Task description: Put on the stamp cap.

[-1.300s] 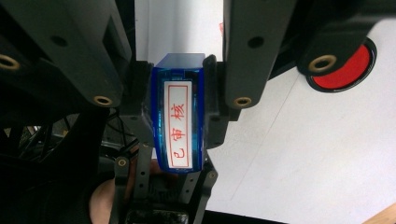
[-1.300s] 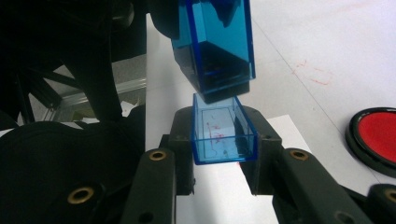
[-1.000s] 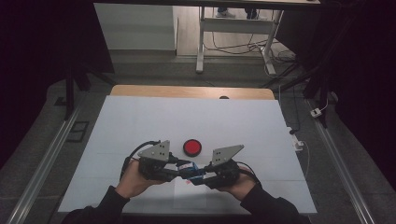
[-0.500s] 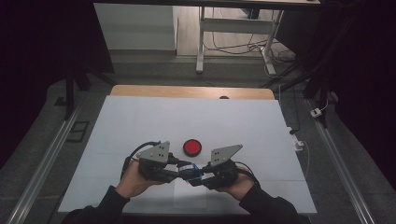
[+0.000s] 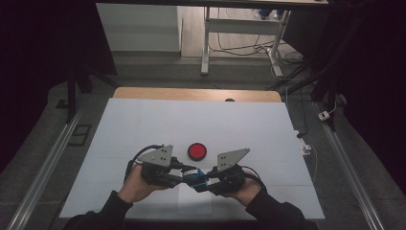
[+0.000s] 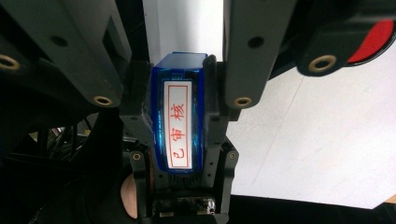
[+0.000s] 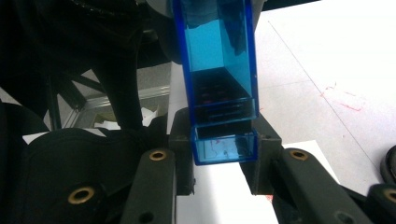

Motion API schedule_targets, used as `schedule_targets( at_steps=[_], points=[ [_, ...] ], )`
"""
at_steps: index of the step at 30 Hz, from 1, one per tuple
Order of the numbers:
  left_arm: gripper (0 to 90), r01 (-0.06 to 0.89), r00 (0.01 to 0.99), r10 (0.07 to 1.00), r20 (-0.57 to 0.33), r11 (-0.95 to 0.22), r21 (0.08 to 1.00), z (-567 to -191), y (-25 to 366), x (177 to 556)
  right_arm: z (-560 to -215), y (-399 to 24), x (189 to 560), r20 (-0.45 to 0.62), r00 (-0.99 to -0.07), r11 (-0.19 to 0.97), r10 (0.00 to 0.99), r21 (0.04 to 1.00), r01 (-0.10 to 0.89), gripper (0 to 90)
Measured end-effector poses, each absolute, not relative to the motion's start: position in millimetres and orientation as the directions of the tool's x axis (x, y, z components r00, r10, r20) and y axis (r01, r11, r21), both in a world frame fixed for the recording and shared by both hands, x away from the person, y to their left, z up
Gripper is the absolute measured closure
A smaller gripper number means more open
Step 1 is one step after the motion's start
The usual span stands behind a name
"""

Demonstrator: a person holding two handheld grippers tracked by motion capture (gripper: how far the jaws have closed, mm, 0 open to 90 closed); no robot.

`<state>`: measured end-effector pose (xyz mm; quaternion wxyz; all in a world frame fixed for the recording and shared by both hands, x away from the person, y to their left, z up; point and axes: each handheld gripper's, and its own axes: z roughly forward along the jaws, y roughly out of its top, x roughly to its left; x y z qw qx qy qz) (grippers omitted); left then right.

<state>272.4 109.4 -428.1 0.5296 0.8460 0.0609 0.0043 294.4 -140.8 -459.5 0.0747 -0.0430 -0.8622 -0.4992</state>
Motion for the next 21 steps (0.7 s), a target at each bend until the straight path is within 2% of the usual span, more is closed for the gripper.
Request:
schedule_targets(
  at_steps=[5,17,21],
  points=[
    [70.0,0.074,0.995,0.094,-0.035,-0.454,0.888,-429.3,106.6,271.1,-458.9,-139.8,293.1,0.166,-0.986,0.504,-0.011,0.853,0.138,68.5],
    [69.8,0.103,0.993,0.096,-0.07,-0.409,0.907,-432.3,107.2,273.4,-459.4,-142.6,295.4,0.185,-0.983,0.484,-0.019,0.862,0.153,68.5],
    [69.7,0.121,0.991,0.093,-0.092,-0.375,0.919,-432.0,108.5,274.6,-458.5,-145.3,297.5,0.232,-0.972,0.438,-0.036,0.878,0.193,68.5]
  ],
)
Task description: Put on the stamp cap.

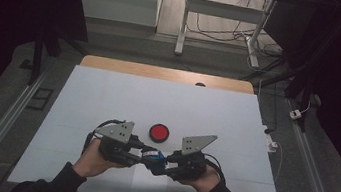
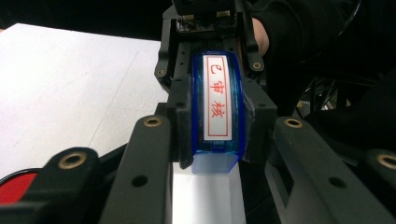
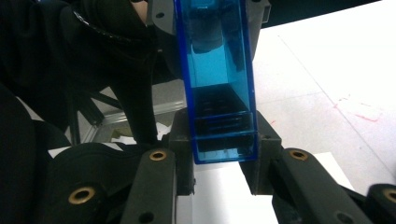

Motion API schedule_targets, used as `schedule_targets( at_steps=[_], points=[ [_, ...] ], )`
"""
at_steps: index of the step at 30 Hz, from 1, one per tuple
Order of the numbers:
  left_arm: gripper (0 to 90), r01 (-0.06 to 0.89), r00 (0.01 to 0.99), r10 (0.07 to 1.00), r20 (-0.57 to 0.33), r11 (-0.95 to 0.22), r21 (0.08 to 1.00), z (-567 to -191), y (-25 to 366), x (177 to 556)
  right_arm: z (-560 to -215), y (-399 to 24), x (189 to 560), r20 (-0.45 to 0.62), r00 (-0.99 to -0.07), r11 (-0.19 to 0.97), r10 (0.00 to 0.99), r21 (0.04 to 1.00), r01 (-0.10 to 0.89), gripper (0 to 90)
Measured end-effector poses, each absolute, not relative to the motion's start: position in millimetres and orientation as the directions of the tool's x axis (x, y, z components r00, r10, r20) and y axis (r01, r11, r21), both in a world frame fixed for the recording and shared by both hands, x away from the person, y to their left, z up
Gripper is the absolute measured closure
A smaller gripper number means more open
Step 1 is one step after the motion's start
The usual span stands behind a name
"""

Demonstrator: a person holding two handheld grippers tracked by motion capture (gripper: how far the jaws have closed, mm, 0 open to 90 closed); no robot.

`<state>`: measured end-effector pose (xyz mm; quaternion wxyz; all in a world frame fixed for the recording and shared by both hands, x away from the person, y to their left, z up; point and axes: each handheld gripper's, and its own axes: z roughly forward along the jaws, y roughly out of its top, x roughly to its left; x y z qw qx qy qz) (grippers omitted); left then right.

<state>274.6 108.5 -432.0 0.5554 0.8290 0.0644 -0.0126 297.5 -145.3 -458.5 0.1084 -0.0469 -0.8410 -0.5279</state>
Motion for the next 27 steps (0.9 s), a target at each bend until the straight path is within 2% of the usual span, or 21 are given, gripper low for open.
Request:
schedule_targets(
  at_steps=[6,16,27],
  points=[
    [69.8,0.107,0.992,0.105,-0.07,-0.401,0.91,-432.0,106.7,273.5,-458.8,-144.3,295.8,0.198,-0.98,0.461,-0.012,0.871,0.17,67.5],
    [69.8,0.131,0.986,0.148,-0.075,-0.417,0.899,-429.8,108.8,274.1,-457.8,-147.0,294.6,0.175,-0.983,0.485,0.057,0.856,0.18,60.7],
    [69.8,0.156,0.978,0.193,-0.077,-0.438,0.885,-427.8,110.4,273.8,-455.5,-149.0,289.4,0.125,-0.982,0.526,0.143,0.831,0.183,47.4]
  ],
)
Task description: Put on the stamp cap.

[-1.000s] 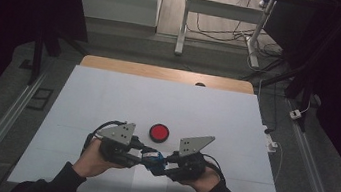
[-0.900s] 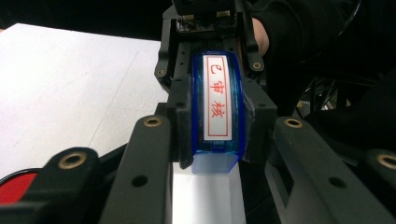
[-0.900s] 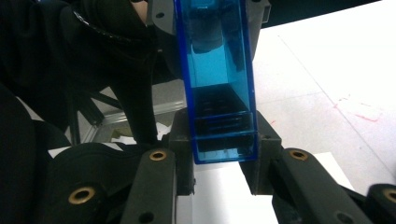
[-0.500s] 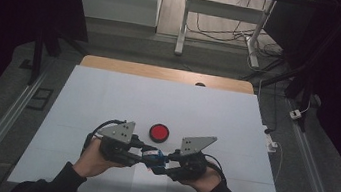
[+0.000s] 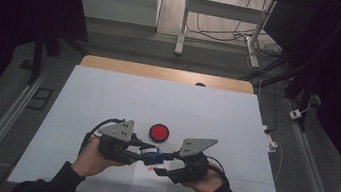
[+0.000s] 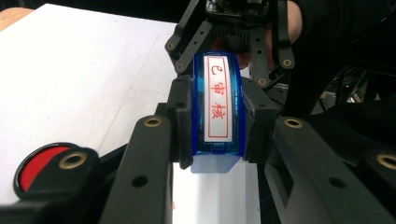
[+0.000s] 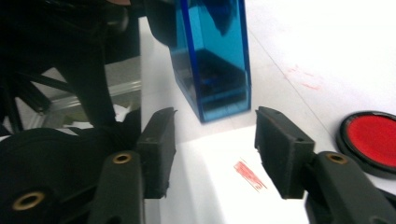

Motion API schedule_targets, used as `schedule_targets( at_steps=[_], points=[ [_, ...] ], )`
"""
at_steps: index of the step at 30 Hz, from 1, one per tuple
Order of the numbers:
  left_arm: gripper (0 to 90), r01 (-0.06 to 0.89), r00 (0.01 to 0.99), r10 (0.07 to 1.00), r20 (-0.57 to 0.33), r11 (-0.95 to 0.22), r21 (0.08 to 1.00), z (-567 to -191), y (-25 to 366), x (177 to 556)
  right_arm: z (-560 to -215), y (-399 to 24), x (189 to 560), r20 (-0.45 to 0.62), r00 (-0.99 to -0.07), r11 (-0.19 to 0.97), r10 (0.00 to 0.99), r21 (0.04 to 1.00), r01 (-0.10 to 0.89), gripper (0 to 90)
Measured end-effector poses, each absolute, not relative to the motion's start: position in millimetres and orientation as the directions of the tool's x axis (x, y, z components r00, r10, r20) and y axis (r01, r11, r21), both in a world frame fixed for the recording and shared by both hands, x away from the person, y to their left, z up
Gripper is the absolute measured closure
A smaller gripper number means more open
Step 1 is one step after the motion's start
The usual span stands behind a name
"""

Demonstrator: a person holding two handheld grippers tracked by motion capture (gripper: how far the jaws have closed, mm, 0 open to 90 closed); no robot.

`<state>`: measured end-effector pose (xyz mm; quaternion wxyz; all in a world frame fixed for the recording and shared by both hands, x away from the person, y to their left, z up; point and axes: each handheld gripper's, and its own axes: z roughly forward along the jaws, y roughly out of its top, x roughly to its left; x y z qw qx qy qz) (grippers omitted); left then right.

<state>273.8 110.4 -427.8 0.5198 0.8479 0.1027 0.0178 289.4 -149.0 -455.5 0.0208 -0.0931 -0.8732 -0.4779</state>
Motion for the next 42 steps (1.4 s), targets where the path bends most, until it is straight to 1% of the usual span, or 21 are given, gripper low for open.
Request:
schedule_targets(
  at_steps=[10,21,23,29,35,39,42],
  points=[
    [69.7,0.181,0.969,0.233,-0.081,-0.453,0.873,-426,112,274,-452,-157,286,0.097,-0.967,0.533,0.234,0.819,0.212,32.5],
    [69.7,0.207,0.956,0.282,-0.078,-0.462,0.863,-425,118,276,-447,-166,280,0.08,-0.951,0.532,0.298,0.814,0.235,23.1],
    [69.7,0.208,0.955,0.288,-0.076,-0.464,0.861,-426,118,276,-447,-167,280,0.077,-0.946,0.532,0.315,0.811,0.243,19.6],
    [69.7,0.216,0.95,0.303,-0.073,-0.469,0.856,-426,121,276,-446,-172,276,0.052,-0.936,0.553,0.349,0.794,0.251,16.1],
    [69.7,0.228,0.944,0.321,-0.077,-0.466,0.855,-426,124,278,-445,-180,272,0.06,-0.92,0.553,0.386,0.784,0.283,11.5],
    [69.7,0.233,0.94,0.333,-0.074,-0.469,0.852,-426,126,278,-444,-185,270,0.06,-0.913,0.551,0.404,0.78,0.295,10.9],
    [69.7,0.239,0.937,0.342,-0.075,-0.468,0.851,-426,128,279,-444,-190,268,0.046,-0.906,0.542,0.42,0.788,0.292,7.1]
  ],
)
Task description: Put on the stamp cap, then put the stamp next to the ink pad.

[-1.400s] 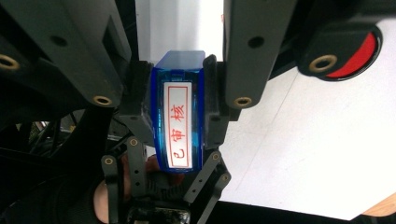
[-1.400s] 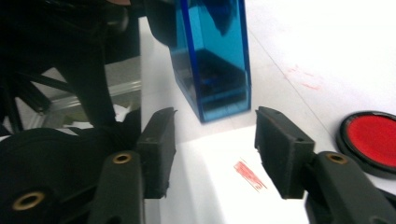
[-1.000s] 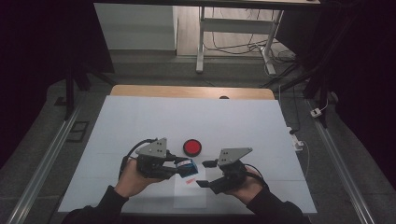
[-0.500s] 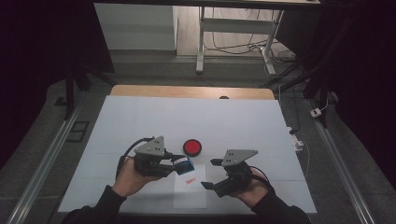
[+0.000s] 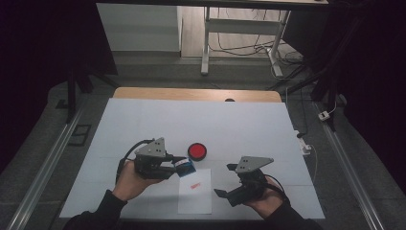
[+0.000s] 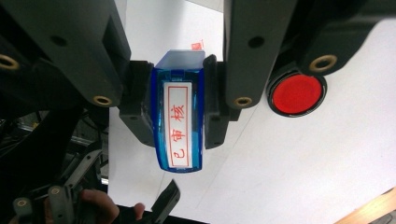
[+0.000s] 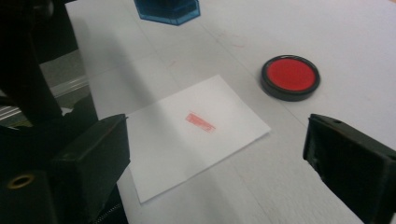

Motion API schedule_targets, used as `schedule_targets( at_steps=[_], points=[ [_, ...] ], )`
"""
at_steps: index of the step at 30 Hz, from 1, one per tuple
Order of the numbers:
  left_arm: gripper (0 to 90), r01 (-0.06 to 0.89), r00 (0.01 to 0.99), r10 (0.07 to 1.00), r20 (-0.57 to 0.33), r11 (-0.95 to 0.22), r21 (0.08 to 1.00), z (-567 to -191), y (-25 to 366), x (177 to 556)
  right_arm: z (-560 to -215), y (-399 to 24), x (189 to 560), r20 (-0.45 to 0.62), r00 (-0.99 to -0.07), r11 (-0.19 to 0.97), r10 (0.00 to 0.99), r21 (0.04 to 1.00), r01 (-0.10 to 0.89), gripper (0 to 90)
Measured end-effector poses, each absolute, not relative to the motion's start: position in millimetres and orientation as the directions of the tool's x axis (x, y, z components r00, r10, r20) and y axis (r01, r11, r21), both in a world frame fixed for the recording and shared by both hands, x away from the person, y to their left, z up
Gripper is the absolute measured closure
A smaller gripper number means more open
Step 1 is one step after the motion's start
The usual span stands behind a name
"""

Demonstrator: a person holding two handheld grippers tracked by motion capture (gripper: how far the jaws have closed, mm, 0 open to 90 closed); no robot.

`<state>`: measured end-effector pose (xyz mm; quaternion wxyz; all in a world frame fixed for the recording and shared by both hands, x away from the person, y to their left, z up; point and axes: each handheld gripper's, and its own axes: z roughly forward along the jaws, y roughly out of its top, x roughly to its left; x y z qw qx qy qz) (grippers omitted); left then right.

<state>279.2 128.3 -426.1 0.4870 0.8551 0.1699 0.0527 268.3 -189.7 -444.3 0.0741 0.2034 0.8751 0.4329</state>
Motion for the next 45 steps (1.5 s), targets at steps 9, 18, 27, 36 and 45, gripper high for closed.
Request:
schedule_targets(
  at_steps=[9,18,27,36,45],
  points=[
    [69.7,0.262,0.925,0.371,-0.083,-0.463,0.847,-426,135,282,-445,-204,263,0.026,-0.878,0.533,0.479,0.786,0.314,0.5],
    [69.7,0.282,0.911,0.403,-0.086,-0.457,0.844,-426,142,284,-446,-218,259,-0.002,-0.857,0.539,0.516,0.778,0.323,0.0],
    [69.8,0.302,0.893,0.443,-0.082,-0.454,0.838,-427,151,287,-446,-232,258,-0.023,-0.824,0.523,0.566,0.783,0.337,0.0],
    [69.7,0.322,0.875,0.479,-0.076,-0.456,0.83,-430,158,291,-447,-240,256,-0.03,-0.804,0.512,0.594,0.785,0.349,0.0],
    [69.8,0.351,0.849,0.523,-0.076,-0.45,0.821,-434,167,295,-450,-246,253,-0.049,-0.779,0.512,0.625,0.78,0.361,0.0]
  ],
)
